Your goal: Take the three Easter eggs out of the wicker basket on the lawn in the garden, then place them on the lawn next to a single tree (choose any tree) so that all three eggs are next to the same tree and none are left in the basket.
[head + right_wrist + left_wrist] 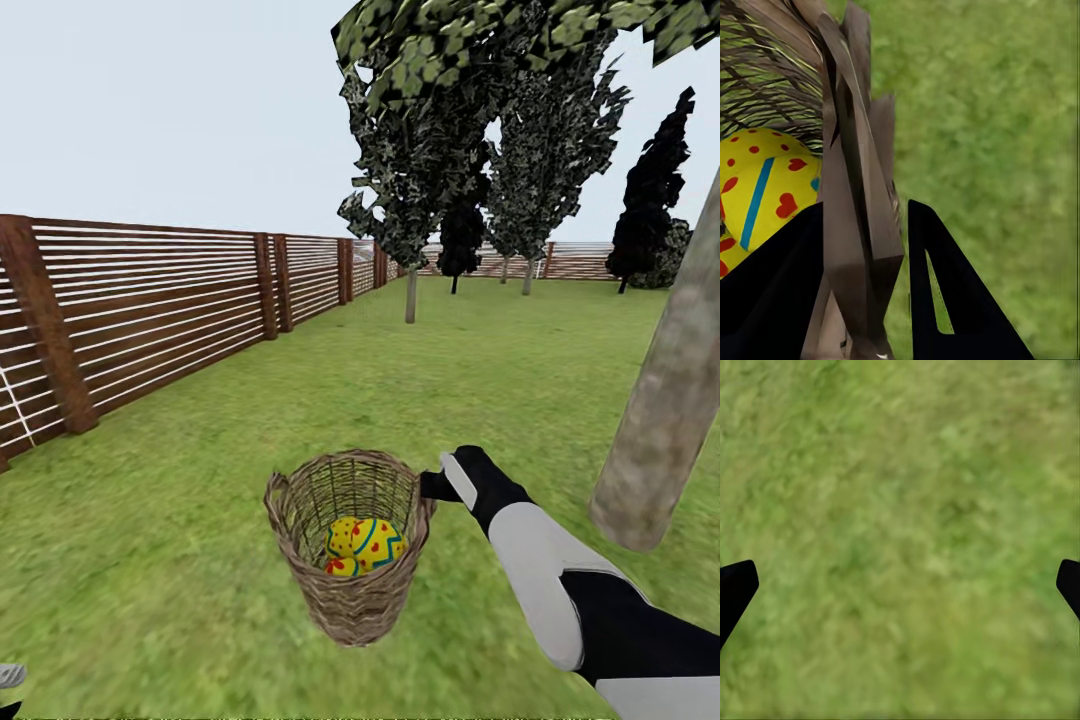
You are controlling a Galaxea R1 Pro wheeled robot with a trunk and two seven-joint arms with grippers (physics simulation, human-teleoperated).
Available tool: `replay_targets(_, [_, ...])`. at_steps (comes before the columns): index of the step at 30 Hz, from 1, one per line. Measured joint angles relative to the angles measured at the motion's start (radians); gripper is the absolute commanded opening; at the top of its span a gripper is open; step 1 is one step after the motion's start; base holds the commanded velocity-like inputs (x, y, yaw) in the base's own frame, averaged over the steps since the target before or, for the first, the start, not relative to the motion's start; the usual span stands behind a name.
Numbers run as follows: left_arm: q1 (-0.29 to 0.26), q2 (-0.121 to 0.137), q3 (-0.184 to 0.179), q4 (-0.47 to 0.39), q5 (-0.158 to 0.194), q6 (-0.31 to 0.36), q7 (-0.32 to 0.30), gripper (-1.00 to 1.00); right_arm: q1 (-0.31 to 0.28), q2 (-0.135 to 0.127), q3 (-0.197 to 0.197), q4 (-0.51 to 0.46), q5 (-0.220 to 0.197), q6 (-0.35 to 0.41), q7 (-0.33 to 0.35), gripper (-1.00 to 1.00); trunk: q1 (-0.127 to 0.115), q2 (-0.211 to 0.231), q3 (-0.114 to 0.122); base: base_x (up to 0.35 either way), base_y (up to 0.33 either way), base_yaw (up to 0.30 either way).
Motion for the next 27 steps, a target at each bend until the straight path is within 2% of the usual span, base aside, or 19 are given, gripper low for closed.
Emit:
replay_targets(6, [0.0,0.0,0.002,0.0,0.0,-0.002,0.0,1.0,0.0,-0.001,-0.008,0.002,-0.002,0.0,0.0,-1.0,0.0,0.0,-0.01,0.0,0.0,0.0])
replay_targets(8, [0.0,0.0,0.005,0.0,0.001,-0.003,0.0,1.0,0.0,-0.001,-0.044,0.002,0.006,0.001,-0.001,-1.0,0.0,0.0,-0.013,0.0,0.0,0.0])
replay_targets(11, [0.001,0.002,0.007,0.001,0.002,-0.001,-0.002,1.0,0.0,-0.003,-0.068,0.002,-0.004,0.0,0.0,-1.0,0.0,0.0,-0.018,0.0,0.0,0.0])
replay_targets(27, [0.002,0.002,0.008,0.001,0.005,-0.001,-0.001,1.0,0.0,-0.004,-0.072,0.001,0.008,0.002,0.0,-1.0,0.0,0.0,-0.043,0.0,0.0,-0.047])
